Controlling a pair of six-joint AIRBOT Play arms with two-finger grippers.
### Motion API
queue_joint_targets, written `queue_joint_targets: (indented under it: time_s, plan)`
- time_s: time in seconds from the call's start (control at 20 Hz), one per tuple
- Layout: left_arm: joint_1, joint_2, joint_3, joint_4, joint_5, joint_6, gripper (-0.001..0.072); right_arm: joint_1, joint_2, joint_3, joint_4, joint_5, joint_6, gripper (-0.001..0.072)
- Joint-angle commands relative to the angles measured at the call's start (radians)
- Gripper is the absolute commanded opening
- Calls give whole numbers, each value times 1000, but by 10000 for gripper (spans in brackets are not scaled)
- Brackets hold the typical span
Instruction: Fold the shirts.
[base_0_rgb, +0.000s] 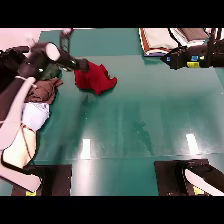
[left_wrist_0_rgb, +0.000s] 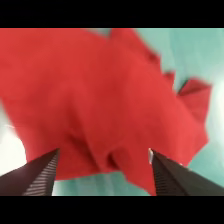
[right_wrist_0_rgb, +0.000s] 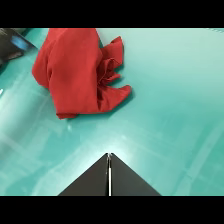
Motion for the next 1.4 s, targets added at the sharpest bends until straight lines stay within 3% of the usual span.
queue_joint_targets:
  time_s: [0.0,0.1,0.15,0.2,0.25,0.45,0.65,0.8,0.95,1.1,1.25,1.3,1.35]
  plan:
    - [3,-146,0,-94,23,-10,658,2,-1,0,1,4,1,15]
    - [3,-155,2,-103,35,-11,656,2,-1,0,1,3,2,15]
    - [4,-155,16,-103,31,-11,526,2,-1,0,1,3,2,15]
    - [6,-155,35,-101,20,-10,193,2,0,0,2,4,2,15]
    - [6,-155,64,-85,-3,-4,26,2,2,1,1,5,2,16]
    - [6,-96,267,1,-135,43,27,2,7,93,0,37,1,16]
    - [2,188,356,71,-111,67,26,-2,7,257,-8,41,1,16]
    - [-48,374,355,87,-188,105,26,-2,7,370,-39,40,1,16]
    - [-179,439,330,86,-247,122,26,-2,6,451,-38,31,1,15]
    - [-353,415,235,65,-200,122,27,-2,6,491,-38,35,1,15]
    - [-510,334,156,-64,-143,253,30,-7,9,507,-57,32,2,16]
    - [-532,304,153,-103,-138,288,204,-17,11,506,-61,36,2,16]
    - [-533,286,153,-110,-126,287,531,-31,11,506,-61,39,6,15]
